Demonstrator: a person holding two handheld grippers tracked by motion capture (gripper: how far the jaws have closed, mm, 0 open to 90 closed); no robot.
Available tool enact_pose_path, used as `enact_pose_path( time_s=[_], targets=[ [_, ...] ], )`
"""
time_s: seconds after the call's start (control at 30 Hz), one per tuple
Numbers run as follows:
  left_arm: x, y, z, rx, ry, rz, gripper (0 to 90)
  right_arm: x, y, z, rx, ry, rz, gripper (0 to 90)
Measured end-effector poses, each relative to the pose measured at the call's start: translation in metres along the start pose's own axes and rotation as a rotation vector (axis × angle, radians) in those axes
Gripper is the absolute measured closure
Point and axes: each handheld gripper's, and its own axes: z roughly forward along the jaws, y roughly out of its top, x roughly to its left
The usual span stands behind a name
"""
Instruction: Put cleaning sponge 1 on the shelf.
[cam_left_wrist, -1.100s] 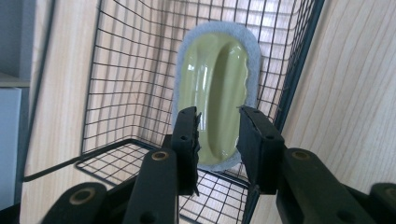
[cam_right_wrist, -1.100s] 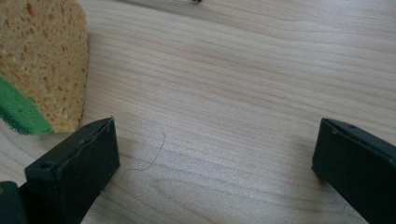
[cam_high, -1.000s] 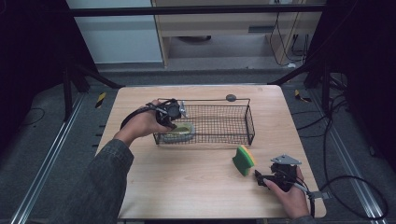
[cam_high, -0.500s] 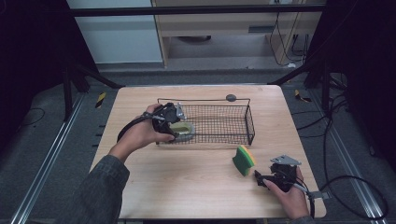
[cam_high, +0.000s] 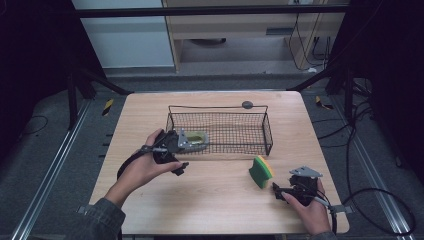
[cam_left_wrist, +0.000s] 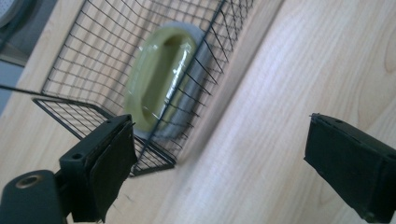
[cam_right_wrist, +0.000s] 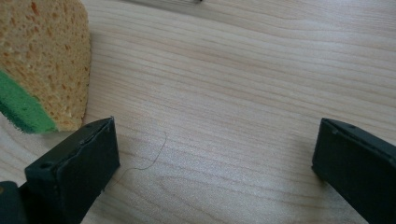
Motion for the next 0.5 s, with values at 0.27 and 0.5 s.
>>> enact_pose_path(
  time_s=[0.27, 0.5],
  targets=[
    [-0.017, -0.025, 0.006, -0.012, -0.007, -0.055, 6.5, 0.0, 0.0, 0.0, 0.001, -0.002, 0.003, 0.8],
    [-0.022, -0.045, 0.012, -0.037, -0.008, -0.142, 5.8, 0.0, 0.0, 0.0, 0.001, -0.002, 0.003, 0.8]
  ],
)
